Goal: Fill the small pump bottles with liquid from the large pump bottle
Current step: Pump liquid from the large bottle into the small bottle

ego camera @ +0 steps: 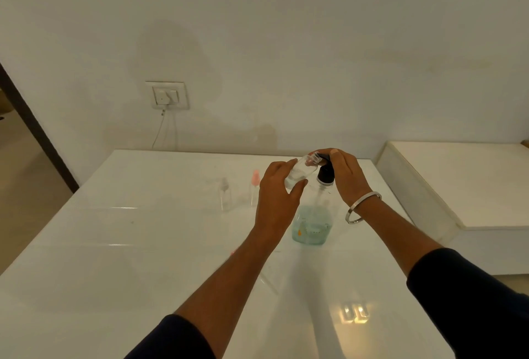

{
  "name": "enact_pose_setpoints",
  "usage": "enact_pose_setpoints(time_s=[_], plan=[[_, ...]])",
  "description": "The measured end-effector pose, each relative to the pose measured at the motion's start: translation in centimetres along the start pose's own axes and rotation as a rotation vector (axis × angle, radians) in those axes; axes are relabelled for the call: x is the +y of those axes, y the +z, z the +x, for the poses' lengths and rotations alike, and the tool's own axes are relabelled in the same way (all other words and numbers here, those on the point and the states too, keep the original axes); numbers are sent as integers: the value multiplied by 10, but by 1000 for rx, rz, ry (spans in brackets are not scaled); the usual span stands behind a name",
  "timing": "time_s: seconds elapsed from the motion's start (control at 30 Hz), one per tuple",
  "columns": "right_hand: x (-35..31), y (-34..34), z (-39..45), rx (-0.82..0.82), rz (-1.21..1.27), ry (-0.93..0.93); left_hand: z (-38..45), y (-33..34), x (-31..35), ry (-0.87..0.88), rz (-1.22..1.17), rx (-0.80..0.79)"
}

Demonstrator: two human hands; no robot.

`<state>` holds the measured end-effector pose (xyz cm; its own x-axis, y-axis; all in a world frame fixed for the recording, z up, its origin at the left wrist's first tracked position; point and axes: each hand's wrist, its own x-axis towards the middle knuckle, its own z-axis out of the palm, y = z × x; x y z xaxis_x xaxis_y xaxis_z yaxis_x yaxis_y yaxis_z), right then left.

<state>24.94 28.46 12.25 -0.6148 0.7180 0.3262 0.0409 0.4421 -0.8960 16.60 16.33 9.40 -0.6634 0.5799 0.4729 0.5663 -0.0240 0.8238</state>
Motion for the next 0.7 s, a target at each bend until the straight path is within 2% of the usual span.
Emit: enact_pose_setpoints(time_s=[0.23, 0.7], plan=[[-14, -4, 4, -19, 8, -19, 1, -2, 5, 7, -18, 13], [2, 2, 0, 28, 15, 32, -1, 3, -3, -1, 9, 1]])
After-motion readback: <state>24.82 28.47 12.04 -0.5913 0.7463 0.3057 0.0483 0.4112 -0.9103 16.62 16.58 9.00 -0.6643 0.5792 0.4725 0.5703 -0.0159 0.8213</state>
